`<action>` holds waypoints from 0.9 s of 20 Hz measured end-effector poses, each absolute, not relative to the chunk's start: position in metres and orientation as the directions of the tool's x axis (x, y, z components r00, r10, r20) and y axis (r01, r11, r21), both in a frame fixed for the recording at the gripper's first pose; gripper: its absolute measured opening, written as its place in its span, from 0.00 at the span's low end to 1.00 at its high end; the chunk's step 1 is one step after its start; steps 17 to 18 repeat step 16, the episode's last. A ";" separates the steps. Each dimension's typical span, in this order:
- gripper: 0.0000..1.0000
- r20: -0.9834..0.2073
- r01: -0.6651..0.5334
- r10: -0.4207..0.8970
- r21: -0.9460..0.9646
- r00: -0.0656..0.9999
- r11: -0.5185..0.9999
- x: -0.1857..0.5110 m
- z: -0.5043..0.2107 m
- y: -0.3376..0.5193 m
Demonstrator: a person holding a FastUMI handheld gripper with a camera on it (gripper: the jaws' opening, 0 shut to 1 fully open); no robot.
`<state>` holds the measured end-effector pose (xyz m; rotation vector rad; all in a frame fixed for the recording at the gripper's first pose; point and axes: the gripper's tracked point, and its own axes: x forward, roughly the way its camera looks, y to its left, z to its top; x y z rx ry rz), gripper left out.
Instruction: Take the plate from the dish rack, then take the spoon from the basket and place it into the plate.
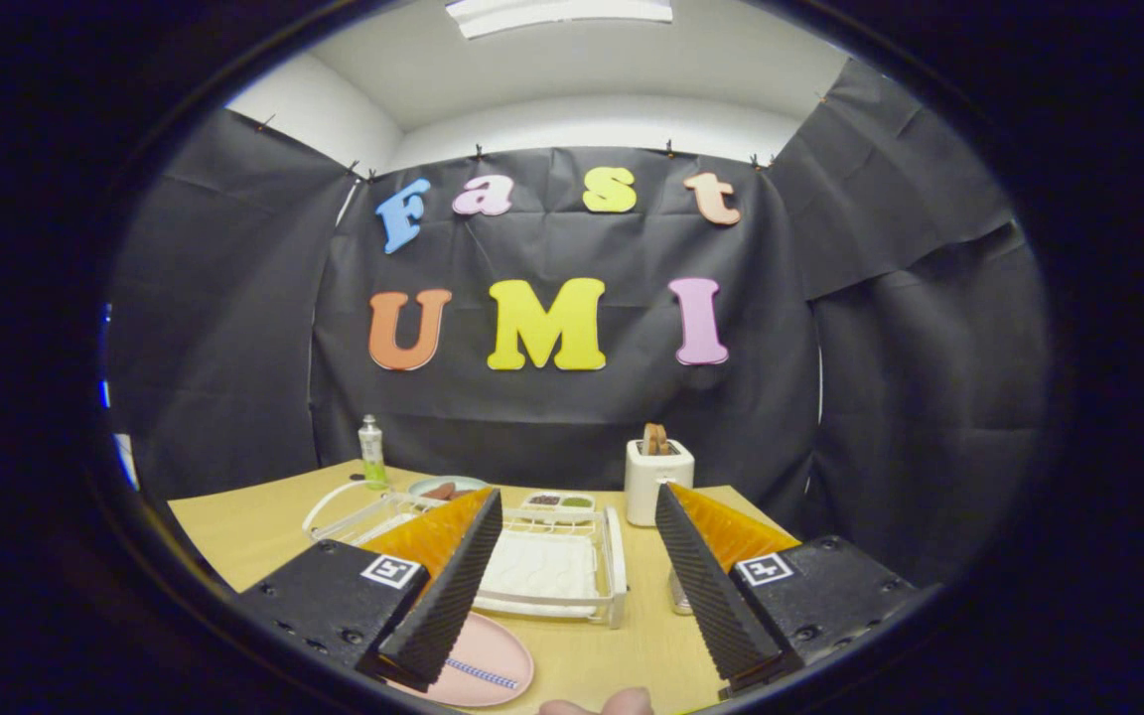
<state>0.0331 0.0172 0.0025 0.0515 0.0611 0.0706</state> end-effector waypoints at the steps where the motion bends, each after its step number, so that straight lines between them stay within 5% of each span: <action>1: 1.00 -0.053 -0.059 0.062 0.054 0.997 0.997 0.030 0.003 0.017; 18: 1.00 -0.028 0.007 -0.005 0.079 1.000 0.997 0.019 -0.001 0.020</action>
